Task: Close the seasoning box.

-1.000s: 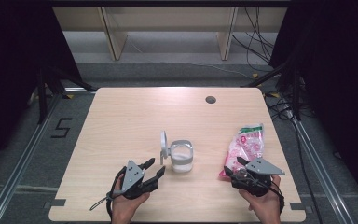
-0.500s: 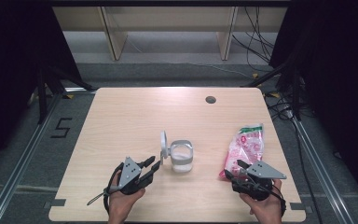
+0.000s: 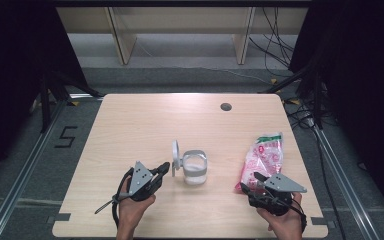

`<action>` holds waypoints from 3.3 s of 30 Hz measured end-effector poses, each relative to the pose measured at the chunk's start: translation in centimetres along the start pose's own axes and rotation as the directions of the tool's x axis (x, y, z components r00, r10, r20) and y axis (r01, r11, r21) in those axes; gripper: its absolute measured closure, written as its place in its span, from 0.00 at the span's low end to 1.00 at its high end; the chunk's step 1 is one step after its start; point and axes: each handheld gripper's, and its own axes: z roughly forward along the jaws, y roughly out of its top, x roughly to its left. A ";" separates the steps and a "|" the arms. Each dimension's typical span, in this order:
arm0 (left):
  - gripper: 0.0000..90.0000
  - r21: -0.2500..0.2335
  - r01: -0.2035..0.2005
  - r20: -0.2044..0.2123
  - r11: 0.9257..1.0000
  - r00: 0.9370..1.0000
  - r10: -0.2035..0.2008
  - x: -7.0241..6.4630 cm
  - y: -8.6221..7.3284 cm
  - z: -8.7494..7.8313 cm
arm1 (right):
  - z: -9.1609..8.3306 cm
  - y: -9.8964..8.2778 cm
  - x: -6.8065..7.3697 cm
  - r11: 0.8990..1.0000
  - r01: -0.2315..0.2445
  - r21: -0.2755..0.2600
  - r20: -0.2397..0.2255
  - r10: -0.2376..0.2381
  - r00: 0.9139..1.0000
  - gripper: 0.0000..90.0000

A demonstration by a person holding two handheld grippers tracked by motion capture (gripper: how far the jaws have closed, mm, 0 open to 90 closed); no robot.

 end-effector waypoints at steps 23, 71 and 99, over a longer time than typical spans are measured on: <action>0.99 -0.034 -0.046 0.046 0.998 0.998 0.048 -0.2 1.7 1.0 | 0.0 0.0 -0.1 1.000 0.008 0.000 0.005 -0.008 1.000 0.44; 0.61 -0.035 -0.009 0.106 0.999 0.994 0.013 -1.4 1.9 1.1 | 0.0 -0.1 0.0 1.000 0.012 0.002 -0.005 -0.012 1.000 0.43; 0.35 0.010 0.006 0.118 1.000 0.993 -0.007 -3.7 0.0 -0.3 | 0.2 -0.3 -0.1 1.000 0.011 0.005 -0.020 -0.011 1.000 0.43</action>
